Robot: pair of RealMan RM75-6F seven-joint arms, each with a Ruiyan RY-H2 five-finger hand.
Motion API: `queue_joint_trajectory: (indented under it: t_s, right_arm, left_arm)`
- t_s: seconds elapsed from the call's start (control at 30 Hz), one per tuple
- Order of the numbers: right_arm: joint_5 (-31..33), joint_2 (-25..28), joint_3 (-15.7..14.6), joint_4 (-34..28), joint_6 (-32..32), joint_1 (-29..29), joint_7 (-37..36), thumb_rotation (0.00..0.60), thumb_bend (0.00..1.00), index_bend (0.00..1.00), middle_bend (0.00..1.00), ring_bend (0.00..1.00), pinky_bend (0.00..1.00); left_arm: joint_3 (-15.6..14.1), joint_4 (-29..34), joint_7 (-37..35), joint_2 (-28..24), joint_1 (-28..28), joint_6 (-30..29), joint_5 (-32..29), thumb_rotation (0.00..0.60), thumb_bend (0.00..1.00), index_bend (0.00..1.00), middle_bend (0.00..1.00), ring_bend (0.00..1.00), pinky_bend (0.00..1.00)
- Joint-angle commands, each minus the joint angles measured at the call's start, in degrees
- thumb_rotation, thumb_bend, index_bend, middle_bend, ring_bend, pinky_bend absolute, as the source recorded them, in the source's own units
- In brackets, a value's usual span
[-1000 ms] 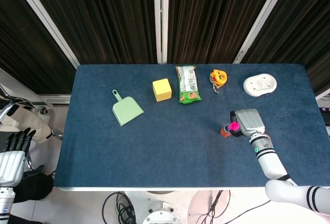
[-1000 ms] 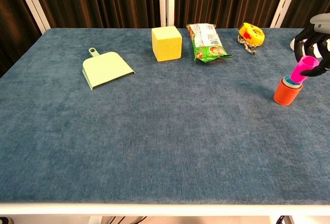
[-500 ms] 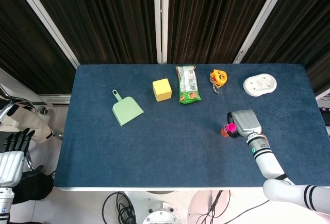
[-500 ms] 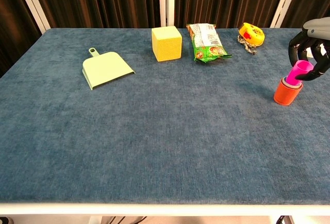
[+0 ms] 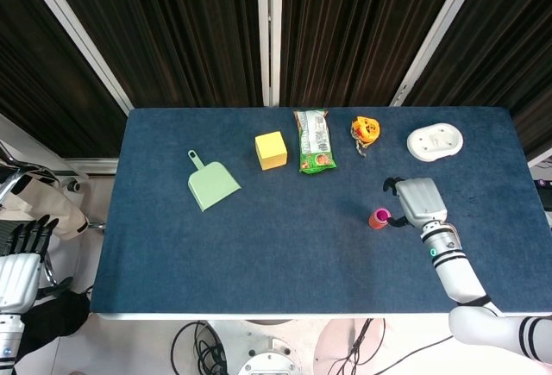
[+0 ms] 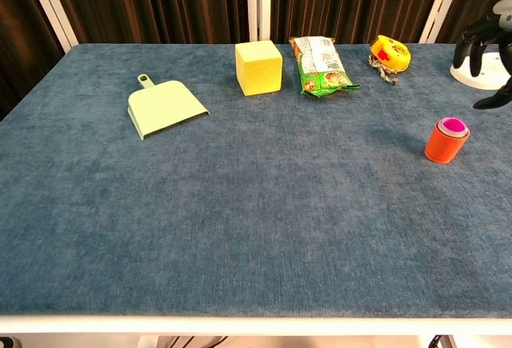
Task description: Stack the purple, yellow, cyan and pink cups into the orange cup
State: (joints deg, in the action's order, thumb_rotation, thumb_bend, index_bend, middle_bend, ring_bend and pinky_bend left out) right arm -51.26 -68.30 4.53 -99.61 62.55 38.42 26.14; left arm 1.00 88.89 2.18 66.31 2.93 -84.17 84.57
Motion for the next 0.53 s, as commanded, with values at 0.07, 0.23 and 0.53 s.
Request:
queue_joint_trajectory:
  t_s: [0.07,0.23,0.53]
  right_arm:
    - [-16.6,1.4,-4.7,0.9,12.8,-8.7,-5.8,0.600,0.04,0.17,0.26,0.32,0.50]
    - [-21.8,-0.5,-8.3,7.4,23.3,-18.2,-8.8,0.600,0.06,0.00,0.01,0.01,0.04]
    - [-22.3,-3.2,-9.0,14.5,28.6,-26.9,-10.7,0.600,0.05,0.00,0.00,0.00,0.00]
  left_arm:
    - [-0.1,0.7,0.7,-0.4,-0.1,-0.3,0.1,0.600,0.06,0.04,0.00,0.00,0.00]
    - [-0.1,1.7,1.6,-0.9,-0.3,-0.6,0.0,0.600,0.06,0.04,0.00,0.00,0.00]
    - [0.0,1.1,1.9,-0.5,-0.4,-0.9,0.1,0.600,0.06,0.04,0.00,0.00,0.00]
